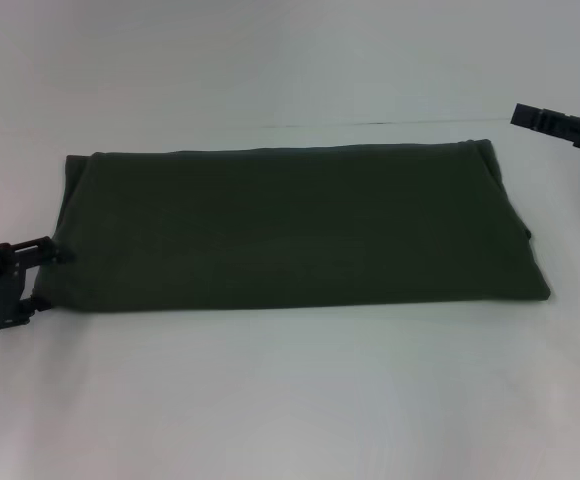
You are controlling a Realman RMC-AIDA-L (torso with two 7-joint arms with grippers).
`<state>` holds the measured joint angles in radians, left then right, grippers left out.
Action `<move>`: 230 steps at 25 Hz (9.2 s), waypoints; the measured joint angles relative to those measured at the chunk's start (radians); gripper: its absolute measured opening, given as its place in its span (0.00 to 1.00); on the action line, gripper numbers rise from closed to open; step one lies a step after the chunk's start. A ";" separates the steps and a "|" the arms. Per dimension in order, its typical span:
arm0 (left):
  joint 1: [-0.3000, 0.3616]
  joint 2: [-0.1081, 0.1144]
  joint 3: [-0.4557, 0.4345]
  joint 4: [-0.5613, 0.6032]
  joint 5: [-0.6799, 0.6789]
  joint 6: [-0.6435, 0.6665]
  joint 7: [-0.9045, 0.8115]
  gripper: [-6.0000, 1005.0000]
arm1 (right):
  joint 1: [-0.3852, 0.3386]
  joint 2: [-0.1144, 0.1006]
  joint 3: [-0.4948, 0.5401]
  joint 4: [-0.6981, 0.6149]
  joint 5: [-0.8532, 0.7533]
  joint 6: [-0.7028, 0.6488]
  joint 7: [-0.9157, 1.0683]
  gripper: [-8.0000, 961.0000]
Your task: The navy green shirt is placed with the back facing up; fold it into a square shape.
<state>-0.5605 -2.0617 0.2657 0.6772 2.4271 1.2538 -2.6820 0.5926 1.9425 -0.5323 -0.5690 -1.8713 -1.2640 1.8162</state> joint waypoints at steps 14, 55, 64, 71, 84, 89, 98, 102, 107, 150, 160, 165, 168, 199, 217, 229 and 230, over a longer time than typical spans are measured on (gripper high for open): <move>0.000 -0.003 0.038 -0.010 0.006 -0.002 0.014 0.76 | -0.001 0.001 0.002 0.000 0.000 -0.004 0.000 0.73; -0.022 0.003 0.064 -0.008 0.007 -0.059 0.133 0.69 | 0.001 0.004 0.014 0.000 0.000 0.000 -0.008 0.73; -0.018 0.000 0.070 -0.008 0.007 -0.084 0.169 0.49 | 0.001 0.004 0.014 0.000 0.000 0.000 -0.006 0.73; -0.015 -0.002 0.080 -0.008 0.008 -0.090 0.171 0.21 | 0.001 0.006 0.014 0.000 0.000 0.000 -0.008 0.73; 0.031 -0.011 0.003 -0.001 -0.048 -0.021 0.338 0.06 | -0.007 0.047 0.013 0.001 0.024 -0.004 -0.033 0.73; 0.067 -0.007 -0.054 0.031 -0.051 0.005 0.420 0.07 | 0.000 0.080 0.013 0.001 0.034 -0.005 -0.037 0.73; 0.143 0.012 -0.101 0.146 -0.018 -0.007 0.455 0.10 | 0.013 0.107 0.007 0.011 0.065 0.003 -0.037 0.73; 0.151 0.033 -0.170 0.190 0.028 -0.007 0.457 0.11 | 0.022 0.114 0.005 0.012 0.065 0.011 -0.038 0.73; 0.152 0.043 -0.193 0.218 0.033 0.024 0.454 0.12 | 0.021 0.115 0.005 0.012 0.064 0.015 -0.044 0.73; -0.137 -0.109 0.054 -0.689 -0.476 0.405 1.247 0.43 | -0.038 -0.012 0.004 -0.001 -0.052 -0.050 0.025 0.73; -0.034 -0.101 0.053 -0.380 -0.479 0.350 1.186 0.77 | 0.082 -0.028 -0.063 0.012 -0.231 -0.030 0.268 0.73; -0.008 -0.101 0.053 -0.303 -0.482 0.283 1.155 0.90 | 0.112 0.014 -0.103 0.015 -0.232 0.020 0.281 0.73; -0.007 -0.101 0.053 -0.263 -0.484 0.191 1.106 0.93 | 0.122 0.028 -0.112 0.015 -0.232 0.044 0.281 0.73; -0.118 -0.100 0.139 -0.293 -0.494 -0.420 1.045 0.93 | 0.116 0.026 -0.091 0.015 -0.229 0.076 0.294 0.73; -0.150 -0.103 0.182 -0.342 -0.496 -0.469 1.050 0.93 | 0.106 0.031 -0.089 0.015 -0.230 0.077 0.295 0.73; -0.148 -0.103 0.180 -0.338 -0.493 -0.478 1.050 0.79 | 0.093 0.032 -0.092 0.015 -0.229 0.077 0.294 0.73; -0.149 -0.103 0.180 -0.339 -0.492 -0.479 1.050 0.74 | 0.093 0.032 -0.092 0.015 -0.229 0.077 0.293 0.73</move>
<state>-0.7093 -2.1645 0.4457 0.3383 1.9350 0.7752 -1.6321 0.6856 1.9741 -0.6246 -0.5537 -2.0999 -1.1872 2.1092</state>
